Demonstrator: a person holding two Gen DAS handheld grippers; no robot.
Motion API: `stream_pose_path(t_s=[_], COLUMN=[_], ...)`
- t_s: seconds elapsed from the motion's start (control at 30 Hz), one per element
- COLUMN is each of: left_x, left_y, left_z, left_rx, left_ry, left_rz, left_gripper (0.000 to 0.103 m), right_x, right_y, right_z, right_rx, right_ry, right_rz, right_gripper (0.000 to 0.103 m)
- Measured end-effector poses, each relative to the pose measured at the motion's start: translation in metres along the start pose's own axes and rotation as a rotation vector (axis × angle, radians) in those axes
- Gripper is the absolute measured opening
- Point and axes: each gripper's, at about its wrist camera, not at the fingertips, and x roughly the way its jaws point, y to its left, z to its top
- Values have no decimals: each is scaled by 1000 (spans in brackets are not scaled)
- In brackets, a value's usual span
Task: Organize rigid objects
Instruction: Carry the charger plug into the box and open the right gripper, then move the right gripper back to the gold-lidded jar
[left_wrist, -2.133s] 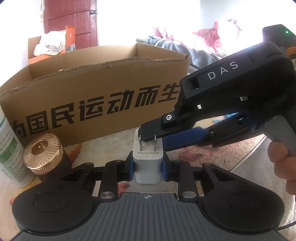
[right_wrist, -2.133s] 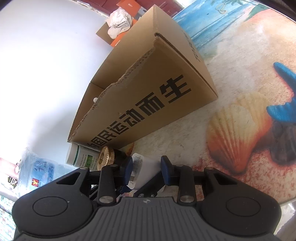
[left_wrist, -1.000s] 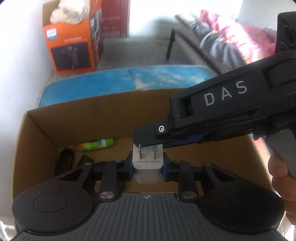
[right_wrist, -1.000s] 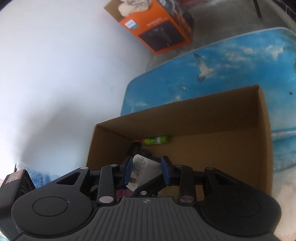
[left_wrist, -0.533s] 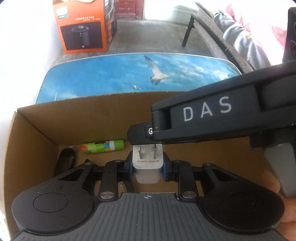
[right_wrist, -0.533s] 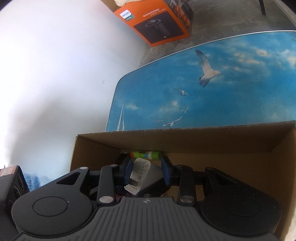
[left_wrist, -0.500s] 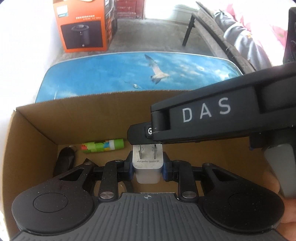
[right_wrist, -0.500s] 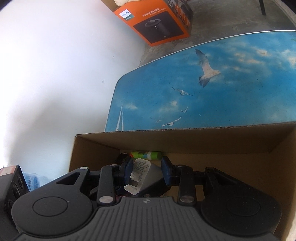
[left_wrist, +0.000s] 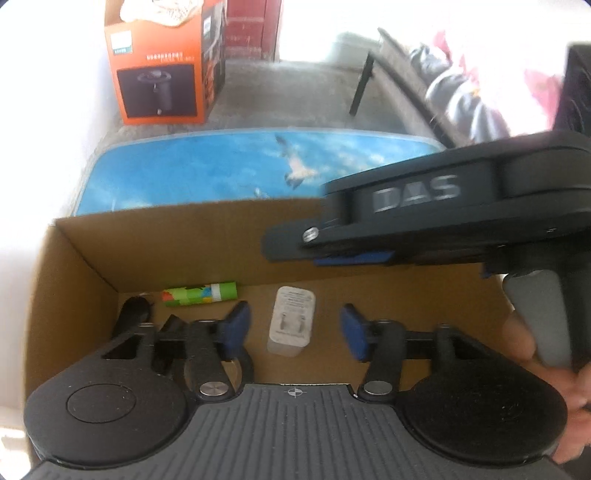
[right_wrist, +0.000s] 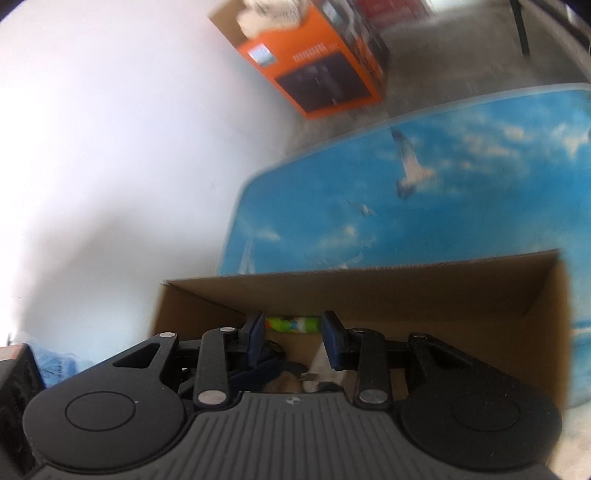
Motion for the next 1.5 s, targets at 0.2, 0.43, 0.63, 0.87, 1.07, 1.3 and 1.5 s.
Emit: stream_pose_path(t_s=[0.2,0.43,0.63,0.87,1.07,1.3,1.5], left_x=[-75,-128,-122,-97,-77,-56,-46], left_y=[-6,-5,7,18,23,22,23], left_z=[-35,-113,-185,-235,-250,-250,-248], left_rx=[-8,-1,-57,-27,24,47,55], left_ry=[-153,-288,-306,-255,-267,-276,-288], left_rz=[-84,-214,-204,-66,2,3,4], left_gripper=[92,101,102,101,99,87,84], right_x=[-83,-146,-145,-88,-43,-6,7], right_y=[21,32,19,25,43,46,44], right_z=[-47,-142,-211,-245,-244,-232,-229], right_rx=[-74,-147,-73,-15,-58,-70,-63], right_ry=[-135,-186,-174,-90,-64,-20,2], right_rz=[107,172,195,167,101,41,31], right_gripper=[37,42,43,43,43,43,43])
